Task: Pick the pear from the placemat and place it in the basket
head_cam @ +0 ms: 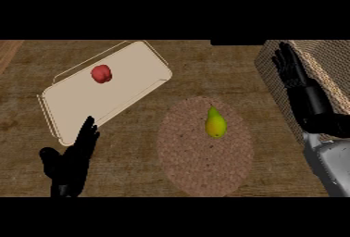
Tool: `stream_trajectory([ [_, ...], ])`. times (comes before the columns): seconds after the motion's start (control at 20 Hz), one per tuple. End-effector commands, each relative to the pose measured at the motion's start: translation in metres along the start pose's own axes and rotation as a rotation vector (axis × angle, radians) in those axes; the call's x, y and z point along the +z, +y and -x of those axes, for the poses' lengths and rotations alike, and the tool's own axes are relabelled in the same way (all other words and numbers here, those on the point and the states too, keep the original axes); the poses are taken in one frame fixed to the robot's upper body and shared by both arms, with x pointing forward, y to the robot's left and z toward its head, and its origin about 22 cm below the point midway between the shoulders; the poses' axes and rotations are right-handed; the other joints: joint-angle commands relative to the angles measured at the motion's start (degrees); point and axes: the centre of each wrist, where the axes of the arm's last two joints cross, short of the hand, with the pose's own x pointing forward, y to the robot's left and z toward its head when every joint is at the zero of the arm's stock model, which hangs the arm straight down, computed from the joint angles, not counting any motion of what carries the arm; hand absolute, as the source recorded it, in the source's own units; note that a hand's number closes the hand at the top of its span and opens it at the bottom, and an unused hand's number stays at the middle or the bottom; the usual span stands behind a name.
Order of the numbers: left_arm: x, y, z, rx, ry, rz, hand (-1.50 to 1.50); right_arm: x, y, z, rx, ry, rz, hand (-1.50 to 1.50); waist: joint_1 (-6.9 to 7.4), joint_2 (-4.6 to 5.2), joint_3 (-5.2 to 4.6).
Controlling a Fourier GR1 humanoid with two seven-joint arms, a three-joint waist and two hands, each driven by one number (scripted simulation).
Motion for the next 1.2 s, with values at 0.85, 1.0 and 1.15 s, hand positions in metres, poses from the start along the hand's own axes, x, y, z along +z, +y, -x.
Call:
stream_trajectory([
  [0.85,-0.066,0.037,-0.042,-0.276,-0.099,0.04,0.0,0.008,0.003,0.05,-0.132,0.011,0.117,-1.5,0.5,1.03,0.26],
  [1.0,-0.073,0.039,-0.047,-0.265,-0.096,0.012,0.0,0.005,-0.05,0.035,0.111,0.121,-0.024,-1.5,0.15,1.26,0.26],
  [1.15,-0.068,0.034,-0.04,-0.267,-0.108,0.049,0.0,0.001,-0.086,0.017,0.259,0.222,-0.223,-1.5,1.35,1.37,0.34],
])
